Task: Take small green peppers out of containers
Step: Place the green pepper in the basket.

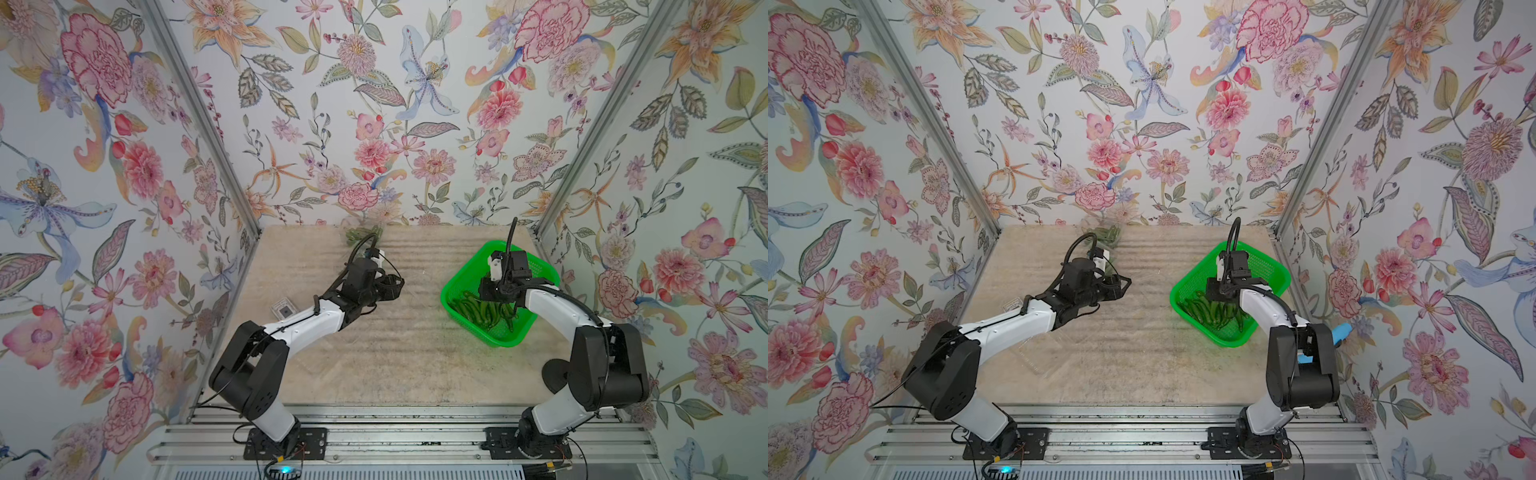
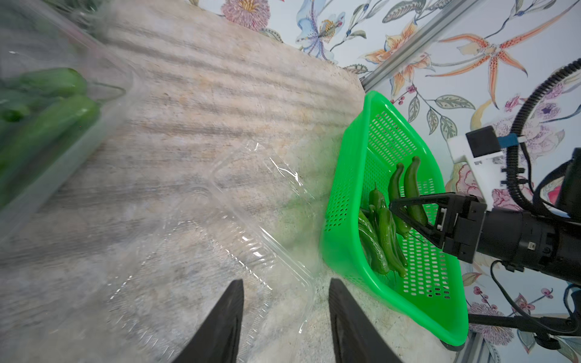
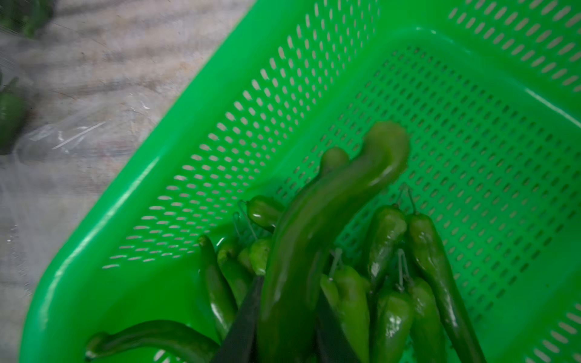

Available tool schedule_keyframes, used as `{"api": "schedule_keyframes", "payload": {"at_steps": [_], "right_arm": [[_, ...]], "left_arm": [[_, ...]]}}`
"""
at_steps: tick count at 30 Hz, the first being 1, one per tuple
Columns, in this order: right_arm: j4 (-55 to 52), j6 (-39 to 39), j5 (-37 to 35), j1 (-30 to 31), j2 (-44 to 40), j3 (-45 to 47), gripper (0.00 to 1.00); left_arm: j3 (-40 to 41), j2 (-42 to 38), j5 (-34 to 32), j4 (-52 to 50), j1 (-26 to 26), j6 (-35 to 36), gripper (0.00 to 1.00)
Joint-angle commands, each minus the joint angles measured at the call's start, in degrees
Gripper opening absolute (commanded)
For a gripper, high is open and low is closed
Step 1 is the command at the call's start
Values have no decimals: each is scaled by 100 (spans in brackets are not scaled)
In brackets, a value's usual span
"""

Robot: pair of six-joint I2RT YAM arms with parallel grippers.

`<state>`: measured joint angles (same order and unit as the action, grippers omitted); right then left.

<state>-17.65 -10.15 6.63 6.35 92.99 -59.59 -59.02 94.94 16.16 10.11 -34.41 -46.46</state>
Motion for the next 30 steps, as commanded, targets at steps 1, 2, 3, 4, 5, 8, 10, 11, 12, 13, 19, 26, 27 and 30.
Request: {"api": "schedule_keyframes", "payload": {"at_steps": [1, 2, 3, 4, 5, 8, 10, 11, 12, 13, 19, 26, 27, 30], "right_arm": [[333, -58, 112, -2, 127, 52, 47], [323, -37, 84, 11, 102, 47, 52], [312, -3, 82, 28, 54, 45, 54], [291, 21, 40, 54, -24, 28, 57], [263, 51, -20, 104, -126, 10, 58], [151, 187, -177, 360, -368, -100, 61], [106, 228, -191, 638, -451, -194, 60], [80, 218, -142, 830, -457, -263, 59], [55, 179, -70, 1010, -442, -322, 58], [64, 142, 80, 1233, -395, -410, 56], [-32, -147, 420, 2536, 398, -1159, 49], [-560, -253, 518, 3038, 1835, -2365, 45], [-662, -263, 507, 3199, 2061, -2547, 45], [-853, -237, 323, 3217, 2581, -2954, 44]], "left_arm": [[-197, 209, 120, -14, -68, 31, 47], [-189, 189, 86, -27, -65, 45, 47], [-188, 143, 23, -80, -56, 88, 47], [-195, 79, -62, -181, -43, 167, 47], [-196, 8, -141, -274, -10, 230, 47], [-134, -234, -230, -477, 193, 331, 49], [-12, -437, -263, -549, 400, 363, 49], [91, -483, -284, -591, 556, 350, 50], [175, -718, -289, -621, 704, 344, 50], [304, -829, -265, -624, 888, 315, 50], [698, -1257, -233, -684, 1926, 436, 53], [691, -989, -37, -318, 2809, 552, 54], [691, -875, 44, -193, 2929, 528, 54], [640, -584, 327, 178, 3210, 458, 54]]}}
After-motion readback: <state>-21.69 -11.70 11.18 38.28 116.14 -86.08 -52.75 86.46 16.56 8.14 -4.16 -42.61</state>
